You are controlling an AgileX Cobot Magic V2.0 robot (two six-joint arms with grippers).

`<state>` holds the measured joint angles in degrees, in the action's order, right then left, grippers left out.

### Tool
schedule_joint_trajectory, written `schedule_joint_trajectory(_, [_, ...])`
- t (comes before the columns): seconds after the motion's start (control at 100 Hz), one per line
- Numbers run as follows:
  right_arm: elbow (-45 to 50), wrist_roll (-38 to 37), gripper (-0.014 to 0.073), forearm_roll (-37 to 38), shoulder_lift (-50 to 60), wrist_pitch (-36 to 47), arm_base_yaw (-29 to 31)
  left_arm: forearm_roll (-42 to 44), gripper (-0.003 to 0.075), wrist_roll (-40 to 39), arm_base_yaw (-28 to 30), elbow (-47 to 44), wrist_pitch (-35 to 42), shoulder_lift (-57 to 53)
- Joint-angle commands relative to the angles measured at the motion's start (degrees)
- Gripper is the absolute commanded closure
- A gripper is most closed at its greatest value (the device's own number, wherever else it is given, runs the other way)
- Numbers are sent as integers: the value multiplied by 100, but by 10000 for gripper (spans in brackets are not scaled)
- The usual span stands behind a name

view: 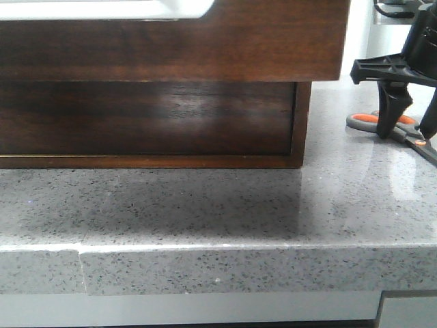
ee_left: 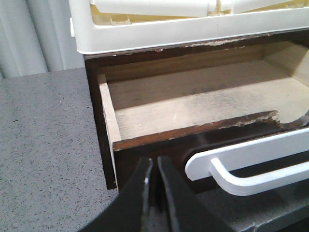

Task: Put scissors in drawer with both arms
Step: 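Lift the scissors with the right gripper and carry over the open drawer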

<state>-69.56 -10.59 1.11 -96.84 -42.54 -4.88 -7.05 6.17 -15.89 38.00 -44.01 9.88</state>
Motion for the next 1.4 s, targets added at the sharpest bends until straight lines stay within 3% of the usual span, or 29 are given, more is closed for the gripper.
schedule_joint_trajectory(0.0, [-145,-17,230,57,98,101,48,-90,740,0,-31,183,403,90])
schedule_joint_trajectory(0.15, [-145,-17,260,57,-20,-94,48,-90,740,0,-31,183,403,90])
schedule_joint_trajectory(0.52, [-145,-17,667,46,-15,-239,48,-90,740,0,-31,183,403,90])
schedule_joint_trajectory(0.81, [-171,52,666,66,691,-40,48,-90,740,0,-31,183,403,90])
schedule_joint_trajectory(1.1, [-869,544,666,39,2055,-1082,25,-90,740,0,-31,183,403,90])
schedule_joint_trajectory(1.39, [-2437,1425,666,-1223,2812,-1712,-156,-90,740,438,-31,183,403,90])
